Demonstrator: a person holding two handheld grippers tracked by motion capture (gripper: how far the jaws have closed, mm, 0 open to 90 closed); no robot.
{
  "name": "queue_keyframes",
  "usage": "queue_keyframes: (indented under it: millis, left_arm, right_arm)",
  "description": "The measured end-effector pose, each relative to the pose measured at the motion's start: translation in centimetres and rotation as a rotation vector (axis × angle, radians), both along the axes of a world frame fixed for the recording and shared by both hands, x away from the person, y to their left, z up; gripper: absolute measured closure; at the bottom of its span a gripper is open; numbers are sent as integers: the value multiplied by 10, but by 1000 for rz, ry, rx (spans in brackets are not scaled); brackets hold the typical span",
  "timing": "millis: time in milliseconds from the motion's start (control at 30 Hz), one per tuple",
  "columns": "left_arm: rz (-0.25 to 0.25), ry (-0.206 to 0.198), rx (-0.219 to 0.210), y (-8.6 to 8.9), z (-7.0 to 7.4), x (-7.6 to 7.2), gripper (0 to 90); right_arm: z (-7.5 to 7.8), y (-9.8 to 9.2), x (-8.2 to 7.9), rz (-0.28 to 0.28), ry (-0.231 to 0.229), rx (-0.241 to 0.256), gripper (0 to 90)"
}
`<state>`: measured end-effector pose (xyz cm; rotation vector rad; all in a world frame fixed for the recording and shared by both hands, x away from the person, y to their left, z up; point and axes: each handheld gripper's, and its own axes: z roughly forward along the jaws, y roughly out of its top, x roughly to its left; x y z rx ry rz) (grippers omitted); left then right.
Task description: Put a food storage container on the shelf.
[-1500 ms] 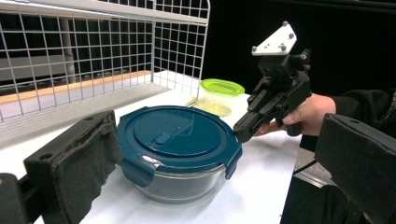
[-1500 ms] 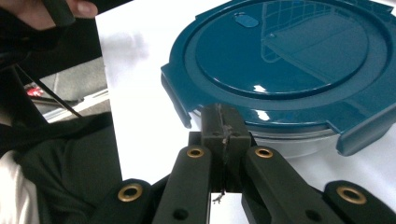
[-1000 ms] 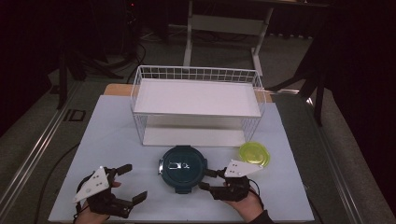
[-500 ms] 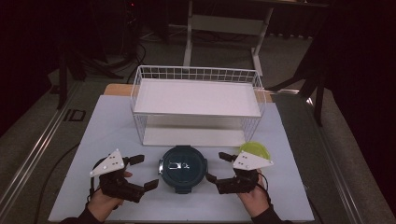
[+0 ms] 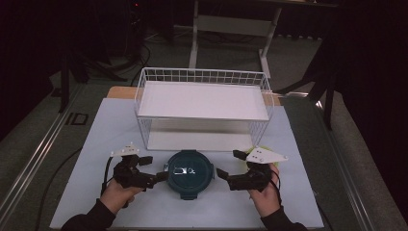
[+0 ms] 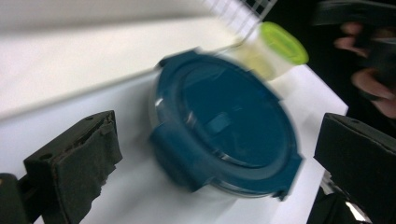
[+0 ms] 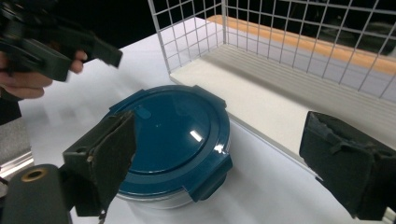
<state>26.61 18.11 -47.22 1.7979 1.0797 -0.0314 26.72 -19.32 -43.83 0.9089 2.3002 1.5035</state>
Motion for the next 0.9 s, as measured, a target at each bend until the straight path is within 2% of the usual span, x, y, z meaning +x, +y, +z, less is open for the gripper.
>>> queue_keyframes:
  millis: [100,133,167,200,233,367,433,467,500,600,633,700,833,867,900]
  left_arm:
    - [2,91,2,2,-11,8,1]
    - [0,142,-5,2,-15,11,2]
    - [3,177,-17,2,-18,12,12]
    - [7,201,-30,2,-22,14,21]
    - [22,227,-21,2,-26,17,39]
    - [70,316,-38,3,-34,24,145]
    - [71,388,-61,3,-40,28,155]
    - [68,400,-74,4,-41,28,182]
    - [60,439,-118,5,-44,29,191]
    - [55,472,-131,4,-48,30,273]
    - [55,472,-131,4,-48,30,300]
    - [47,500,-168,2,-51,32,332]
    - [49,513,-186,2,-49,33,426]
    - [33,533,-218,3,-50,35,426]
    - [32,542,-221,3,-50,35,507]
  right_arm:
    - [-1,3,-1,-2,12,-1,100]
    - [-2,4,-1,-1,14,-9,100]
    - [-3,5,-1,2,19,-14,100]
    - [-4,6,-1,8,30,-10,100]
    - [-5,7,-1,7,39,-6,100]
    - [-8,9,-2,15,58,-4,102]
    - [-9,10,-2,17,61,-8,103]
    - [-9,10,-2,20,64,-9,113]
    - [-9,10,-2,22,68,-7,122]
    - [-10,10,-1,16,73,-9,124]
    - [-10,10,-1,16,73,-9,124]
    - [-10,10,-2,14,76,-10,131]
    - [-11,9,-2,11,79,-14,134]
    - [-11,9,-2,13,83,-11,136]
    - [-12,7,-2,8,87,-10,138]
